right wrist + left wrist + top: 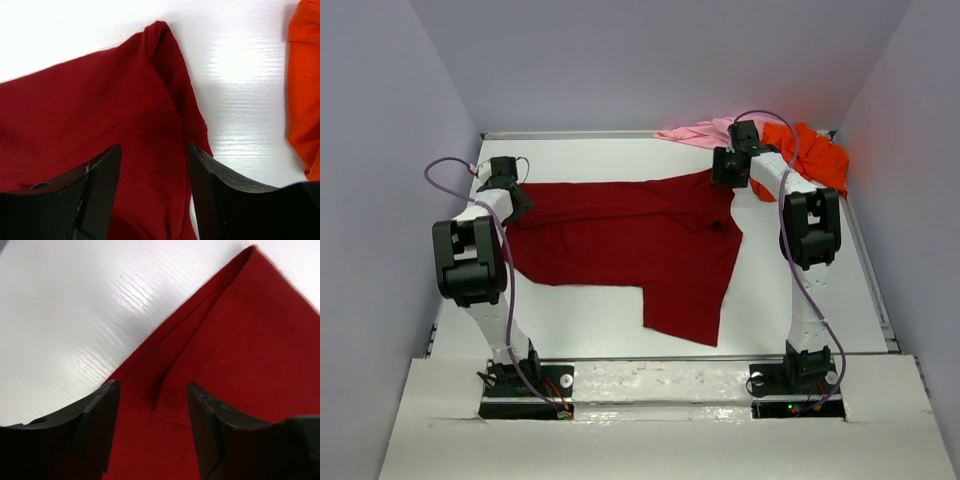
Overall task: Fold and stack the t-shirts
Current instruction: Smooth out the 1/3-folded T-shirt at the center of the board.
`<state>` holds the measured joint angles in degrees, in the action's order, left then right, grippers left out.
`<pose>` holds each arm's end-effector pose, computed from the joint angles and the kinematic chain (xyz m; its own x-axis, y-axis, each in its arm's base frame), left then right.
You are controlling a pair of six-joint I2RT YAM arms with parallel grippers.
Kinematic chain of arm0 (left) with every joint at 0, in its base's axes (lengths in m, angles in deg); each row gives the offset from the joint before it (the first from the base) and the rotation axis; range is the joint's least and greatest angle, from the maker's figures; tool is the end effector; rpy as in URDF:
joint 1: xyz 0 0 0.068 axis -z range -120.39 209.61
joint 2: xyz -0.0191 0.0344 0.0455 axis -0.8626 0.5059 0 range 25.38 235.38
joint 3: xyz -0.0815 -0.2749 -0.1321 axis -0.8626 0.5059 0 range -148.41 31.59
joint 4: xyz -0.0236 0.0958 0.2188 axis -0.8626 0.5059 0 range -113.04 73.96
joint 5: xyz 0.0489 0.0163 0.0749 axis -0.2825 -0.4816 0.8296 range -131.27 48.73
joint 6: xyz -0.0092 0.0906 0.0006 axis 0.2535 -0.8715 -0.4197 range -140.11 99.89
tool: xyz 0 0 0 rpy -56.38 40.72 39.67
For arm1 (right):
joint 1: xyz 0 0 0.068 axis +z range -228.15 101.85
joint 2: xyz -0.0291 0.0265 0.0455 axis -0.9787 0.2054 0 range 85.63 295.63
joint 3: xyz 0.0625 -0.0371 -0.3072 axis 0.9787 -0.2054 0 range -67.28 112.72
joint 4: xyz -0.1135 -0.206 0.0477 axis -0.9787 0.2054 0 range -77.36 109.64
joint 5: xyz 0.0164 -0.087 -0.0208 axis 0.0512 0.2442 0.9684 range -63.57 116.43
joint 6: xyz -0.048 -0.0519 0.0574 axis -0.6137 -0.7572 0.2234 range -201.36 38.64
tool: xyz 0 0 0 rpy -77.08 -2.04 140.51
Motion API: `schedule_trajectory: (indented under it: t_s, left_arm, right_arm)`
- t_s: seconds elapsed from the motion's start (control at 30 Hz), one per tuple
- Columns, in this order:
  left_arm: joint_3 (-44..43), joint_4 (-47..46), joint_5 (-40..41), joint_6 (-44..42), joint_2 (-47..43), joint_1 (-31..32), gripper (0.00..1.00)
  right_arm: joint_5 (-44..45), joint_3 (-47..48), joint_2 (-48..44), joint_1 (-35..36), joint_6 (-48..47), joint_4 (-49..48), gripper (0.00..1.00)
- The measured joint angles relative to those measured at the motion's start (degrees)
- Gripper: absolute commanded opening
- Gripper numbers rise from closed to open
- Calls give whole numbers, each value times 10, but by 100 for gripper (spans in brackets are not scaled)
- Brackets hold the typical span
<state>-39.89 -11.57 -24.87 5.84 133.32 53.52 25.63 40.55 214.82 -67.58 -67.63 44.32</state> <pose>0.4262 0.0686 0.2099 -0.5367 -0.4795 -0.6943 -0.5837 0.8052 -0.1049 0.5275 0.0996 0.2030 -0.8085 0.0907 -0.5815 0.0004 0.9881 0.1536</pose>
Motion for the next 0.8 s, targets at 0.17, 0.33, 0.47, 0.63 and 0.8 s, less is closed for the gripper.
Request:
schedule_trajectory:
  t_s: [0.17,0.33,0.47,0.63,0.8]
  left_arm:
    - [31,-10,-35,16,-107,-2,70]
    - [52,-63,-101,31,-239,9,73]
    - [106,-127,-171,33,-329,40,80]
    - [144,-177,-257,44,-379,63,84]
    - [147,-194,-295,54,-385,60,85]
  right_arm:
    - [-18,0,3,0,2,0,61]
    - [-57,0,3,0,10,0,59]
    - [-100,-6,3,8,17,-14,60]
    - [-128,-16,4,44,22,-24,61]
    - [-138,-12,33,74,27,-47,63]
